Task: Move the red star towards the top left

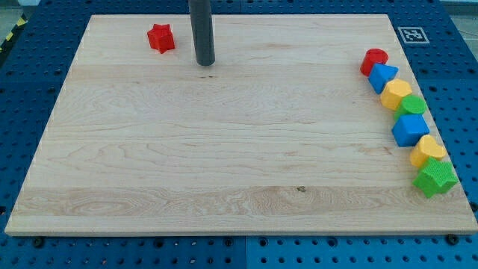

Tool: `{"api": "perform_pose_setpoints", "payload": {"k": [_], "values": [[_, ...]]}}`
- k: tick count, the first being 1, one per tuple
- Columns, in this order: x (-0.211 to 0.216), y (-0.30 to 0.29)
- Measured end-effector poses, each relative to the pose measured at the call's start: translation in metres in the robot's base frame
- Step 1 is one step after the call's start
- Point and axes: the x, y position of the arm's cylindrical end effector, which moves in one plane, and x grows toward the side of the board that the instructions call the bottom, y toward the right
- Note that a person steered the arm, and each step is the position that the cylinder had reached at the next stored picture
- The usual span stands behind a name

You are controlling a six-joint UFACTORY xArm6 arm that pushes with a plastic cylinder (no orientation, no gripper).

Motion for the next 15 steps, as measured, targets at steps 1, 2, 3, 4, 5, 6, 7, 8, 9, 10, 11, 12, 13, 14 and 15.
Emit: {"api": "perform_pose_setpoints", "payload": {"k": [1, 2, 3, 4, 5, 6, 7, 8, 9, 10, 11, 12, 13, 14, 15], "values": [[0.000, 0.000], [-0.002, 0.010], [-0.021, 0.010], [-0.037, -0.007], [-0.037, -0.035], [-0.034, -0.049], [-0.052, -0.058], [-0.052, -0.058], [-0.048, -0.058], [-0.036, -0.060], [-0.036, -0.060], [-0.045, -0.072], [-0.052, -0.079], [-0.052, -0.083], [-0.055, -0.093]]}}
